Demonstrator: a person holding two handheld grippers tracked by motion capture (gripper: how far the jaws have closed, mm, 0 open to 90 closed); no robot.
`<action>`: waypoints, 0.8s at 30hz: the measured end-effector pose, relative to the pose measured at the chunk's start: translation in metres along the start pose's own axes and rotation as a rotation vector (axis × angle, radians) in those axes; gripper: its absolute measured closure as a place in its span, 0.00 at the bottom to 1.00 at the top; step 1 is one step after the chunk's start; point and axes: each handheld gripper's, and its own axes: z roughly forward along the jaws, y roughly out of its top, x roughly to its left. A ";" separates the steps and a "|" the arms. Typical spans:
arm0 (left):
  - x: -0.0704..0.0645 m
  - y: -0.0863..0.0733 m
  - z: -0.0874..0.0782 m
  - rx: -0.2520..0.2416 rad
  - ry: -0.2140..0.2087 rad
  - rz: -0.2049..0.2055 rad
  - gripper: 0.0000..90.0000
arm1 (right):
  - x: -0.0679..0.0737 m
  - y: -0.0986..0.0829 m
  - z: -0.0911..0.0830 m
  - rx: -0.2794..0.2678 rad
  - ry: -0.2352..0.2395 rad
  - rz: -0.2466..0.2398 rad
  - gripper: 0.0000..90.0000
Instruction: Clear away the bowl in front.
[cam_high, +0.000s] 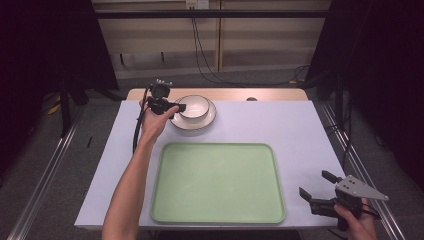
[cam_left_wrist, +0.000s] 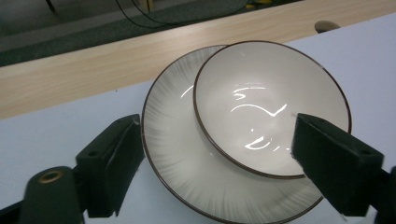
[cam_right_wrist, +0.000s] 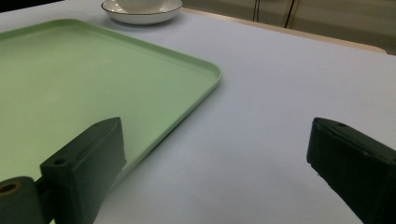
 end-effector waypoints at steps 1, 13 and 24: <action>0.002 0.000 0.002 -0.003 -0.017 -0.013 0.23 | 0.000 0.000 0.000 -0.001 -0.001 0.000 0.04; 0.006 0.003 0.029 0.103 0.012 -0.056 0.31 | 0.000 -0.001 0.000 -0.007 0.012 -0.004 0.04; 0.001 0.012 0.047 0.181 0.021 -0.072 0.48 | 0.000 -0.001 -0.001 -0.008 0.020 -0.001 0.04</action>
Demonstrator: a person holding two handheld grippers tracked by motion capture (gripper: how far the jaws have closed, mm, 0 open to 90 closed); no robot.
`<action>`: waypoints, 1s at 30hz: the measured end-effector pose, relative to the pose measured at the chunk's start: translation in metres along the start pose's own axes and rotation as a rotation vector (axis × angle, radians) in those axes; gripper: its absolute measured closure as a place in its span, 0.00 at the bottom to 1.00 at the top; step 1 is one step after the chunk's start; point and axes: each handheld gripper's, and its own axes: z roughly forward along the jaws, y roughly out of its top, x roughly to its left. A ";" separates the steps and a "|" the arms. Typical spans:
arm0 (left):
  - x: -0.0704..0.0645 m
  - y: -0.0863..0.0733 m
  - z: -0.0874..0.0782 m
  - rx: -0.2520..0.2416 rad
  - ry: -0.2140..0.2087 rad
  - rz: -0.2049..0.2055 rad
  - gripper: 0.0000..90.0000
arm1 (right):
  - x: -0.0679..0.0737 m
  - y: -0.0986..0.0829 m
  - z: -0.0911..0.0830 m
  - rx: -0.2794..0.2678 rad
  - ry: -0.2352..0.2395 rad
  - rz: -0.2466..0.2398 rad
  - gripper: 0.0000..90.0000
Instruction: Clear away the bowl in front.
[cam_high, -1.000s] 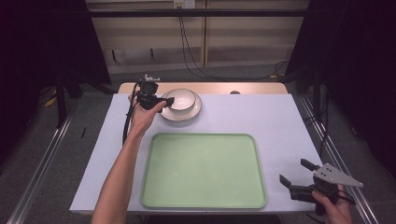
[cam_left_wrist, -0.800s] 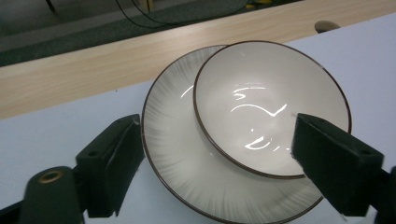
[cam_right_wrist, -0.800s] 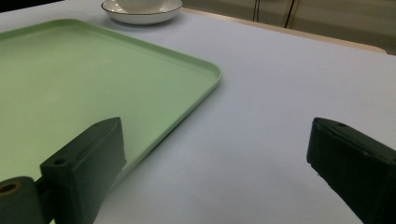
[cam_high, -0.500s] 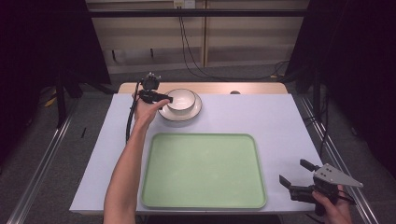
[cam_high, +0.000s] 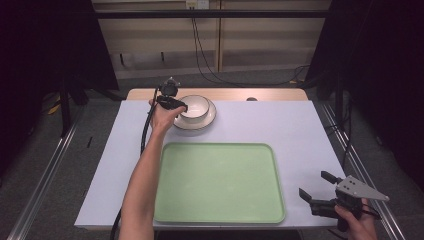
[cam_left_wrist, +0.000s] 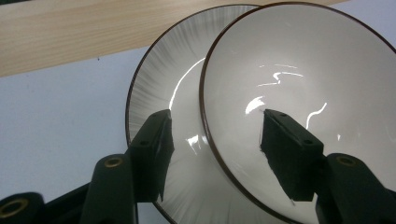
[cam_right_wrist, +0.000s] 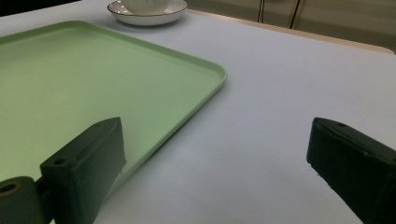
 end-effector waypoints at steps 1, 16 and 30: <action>-0.001 0.000 0.001 -0.004 -0.009 -0.024 0.49 | 0.000 0.000 0.000 0.000 -0.004 0.002 0.04; 0.001 -0.004 0.015 0.055 -0.054 -0.064 0.72 | 0.000 0.000 0.000 0.004 0.003 0.004 0.04; 0.007 -0.006 0.019 0.044 -0.109 -0.148 0.90 | 0.000 -0.001 -0.001 0.004 0.005 0.005 0.04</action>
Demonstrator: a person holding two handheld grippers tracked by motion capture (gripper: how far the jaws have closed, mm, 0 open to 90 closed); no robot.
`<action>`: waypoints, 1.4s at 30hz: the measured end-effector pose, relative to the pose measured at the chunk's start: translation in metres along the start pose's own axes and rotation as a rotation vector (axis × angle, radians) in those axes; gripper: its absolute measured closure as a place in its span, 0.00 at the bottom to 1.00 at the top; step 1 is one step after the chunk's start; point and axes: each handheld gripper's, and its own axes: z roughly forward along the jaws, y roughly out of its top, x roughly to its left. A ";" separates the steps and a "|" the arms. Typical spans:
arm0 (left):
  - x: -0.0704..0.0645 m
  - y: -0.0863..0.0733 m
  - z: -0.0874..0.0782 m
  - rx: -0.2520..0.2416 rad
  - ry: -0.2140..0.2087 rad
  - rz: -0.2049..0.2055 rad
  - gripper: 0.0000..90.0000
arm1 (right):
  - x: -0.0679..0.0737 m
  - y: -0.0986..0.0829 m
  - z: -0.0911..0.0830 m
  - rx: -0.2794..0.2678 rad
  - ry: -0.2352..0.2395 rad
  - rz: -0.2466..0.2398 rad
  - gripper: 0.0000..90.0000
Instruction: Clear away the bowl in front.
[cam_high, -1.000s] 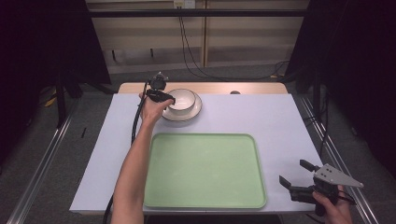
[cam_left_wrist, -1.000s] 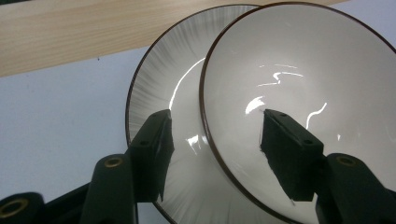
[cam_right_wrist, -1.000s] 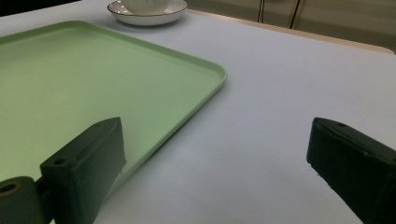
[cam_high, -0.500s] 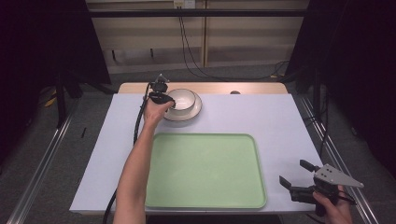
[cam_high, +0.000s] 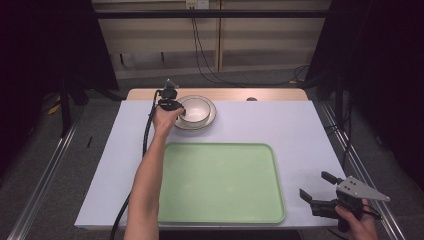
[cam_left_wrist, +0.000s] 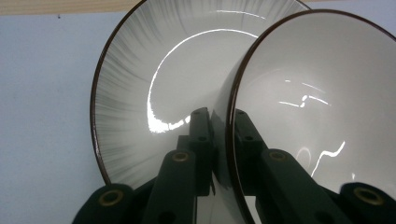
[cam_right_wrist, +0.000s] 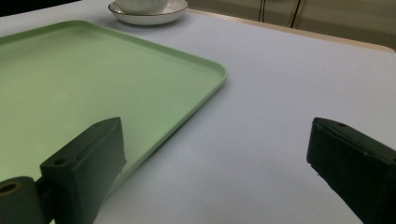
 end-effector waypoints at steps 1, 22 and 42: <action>0.001 0.000 0.000 0.006 0.008 0.024 0.90 | 0.000 0.000 0.000 0.000 0.000 0.000 0.04; 0.018 -0.002 -0.013 0.007 -0.004 -0.056 0.92 | 0.000 0.000 -0.001 0.000 -0.006 0.009 0.04; 0.021 0.004 -0.035 -0.060 -0.044 -0.071 0.92 | -0.001 0.000 0.001 0.003 -0.002 0.013 0.04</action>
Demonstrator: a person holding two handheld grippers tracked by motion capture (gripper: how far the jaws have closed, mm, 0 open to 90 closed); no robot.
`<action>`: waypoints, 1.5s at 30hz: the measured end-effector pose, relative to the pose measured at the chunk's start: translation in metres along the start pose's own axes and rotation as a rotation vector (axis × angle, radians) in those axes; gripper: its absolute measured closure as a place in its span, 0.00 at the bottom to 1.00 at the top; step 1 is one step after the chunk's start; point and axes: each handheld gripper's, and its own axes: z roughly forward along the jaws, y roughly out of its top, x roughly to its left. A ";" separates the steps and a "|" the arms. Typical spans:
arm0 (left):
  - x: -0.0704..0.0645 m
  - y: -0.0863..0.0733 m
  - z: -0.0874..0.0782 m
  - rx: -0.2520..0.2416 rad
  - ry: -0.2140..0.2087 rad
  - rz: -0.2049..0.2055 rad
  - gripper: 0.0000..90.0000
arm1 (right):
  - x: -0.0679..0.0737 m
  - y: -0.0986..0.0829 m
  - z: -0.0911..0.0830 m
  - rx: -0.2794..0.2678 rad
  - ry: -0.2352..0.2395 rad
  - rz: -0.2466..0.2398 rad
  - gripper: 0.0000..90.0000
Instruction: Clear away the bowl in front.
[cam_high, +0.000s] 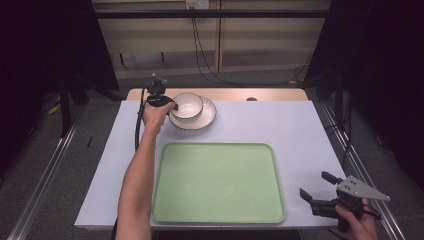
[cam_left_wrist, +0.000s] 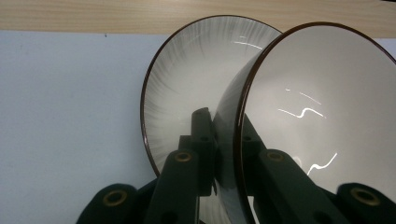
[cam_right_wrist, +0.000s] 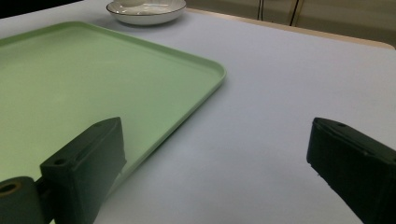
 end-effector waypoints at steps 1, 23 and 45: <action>0.000 0.000 -0.001 0.001 -0.004 0.003 0.92 | 0.000 0.000 0.000 0.000 0.002 -0.003 0.04; -0.022 -0.001 -0.028 0.008 -0.061 0.100 0.92 | 0.001 0.000 0.000 -0.023 -0.014 -0.011 0.02; -0.072 -0.016 -0.037 0.079 -0.158 0.233 0.92 | 0.003 -0.001 0.000 -0.086 -0.022 -0.014 0.02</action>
